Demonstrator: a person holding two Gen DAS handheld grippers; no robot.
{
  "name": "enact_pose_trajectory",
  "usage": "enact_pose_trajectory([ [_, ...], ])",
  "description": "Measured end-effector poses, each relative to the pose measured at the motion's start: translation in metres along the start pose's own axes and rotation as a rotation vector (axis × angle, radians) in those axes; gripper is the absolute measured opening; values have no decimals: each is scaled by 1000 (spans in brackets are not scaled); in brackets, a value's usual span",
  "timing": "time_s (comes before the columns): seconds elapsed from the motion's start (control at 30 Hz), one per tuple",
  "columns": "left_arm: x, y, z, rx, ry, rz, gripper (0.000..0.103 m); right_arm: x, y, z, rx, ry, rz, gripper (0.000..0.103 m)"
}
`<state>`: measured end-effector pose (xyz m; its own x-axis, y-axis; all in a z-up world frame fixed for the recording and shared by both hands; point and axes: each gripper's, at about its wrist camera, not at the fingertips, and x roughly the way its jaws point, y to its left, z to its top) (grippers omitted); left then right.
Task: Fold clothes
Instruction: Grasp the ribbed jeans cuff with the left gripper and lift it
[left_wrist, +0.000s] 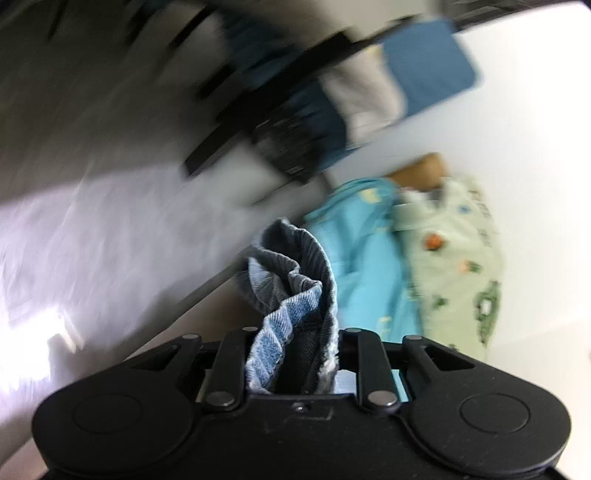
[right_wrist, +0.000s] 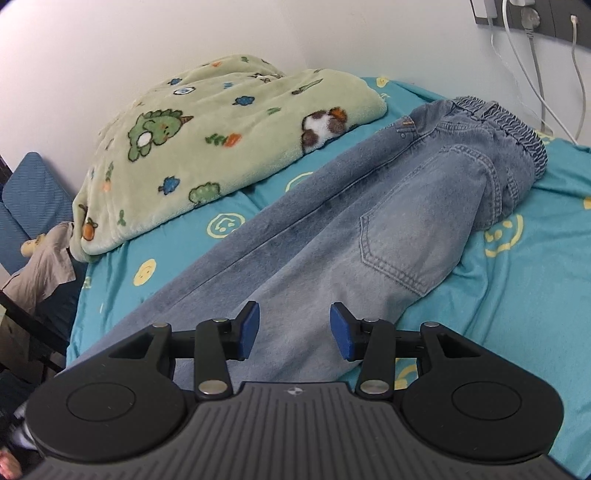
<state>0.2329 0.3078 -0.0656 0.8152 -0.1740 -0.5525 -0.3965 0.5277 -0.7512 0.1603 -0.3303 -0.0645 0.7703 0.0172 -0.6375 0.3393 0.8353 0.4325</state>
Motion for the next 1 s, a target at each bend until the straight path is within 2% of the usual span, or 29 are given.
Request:
enact_pose_trajectory([
  [0.1,-18,-48,-6,99,-33,-22,19,-2,-4,-1,-8,-2,12,45],
  [0.23,-34,-116,-30,242,-67,-34,18,-3,-9,-1,-27,-15,-11,45],
  [0.43,-36,-206,-87,397,-74,-61,17,0,-21,3,-16,-44,-43,45],
  [0.57,-29,-254,-131,473,-56,-75,16,4,-28,7,7,-42,-29,45],
  [0.77,-5,-294,-198,566,-37,-83,15,0,-37,15,24,-61,6,45],
  [1.0,30,-302,-270,660,40,-91,14,-4,-52,24,95,-92,24,45],
])
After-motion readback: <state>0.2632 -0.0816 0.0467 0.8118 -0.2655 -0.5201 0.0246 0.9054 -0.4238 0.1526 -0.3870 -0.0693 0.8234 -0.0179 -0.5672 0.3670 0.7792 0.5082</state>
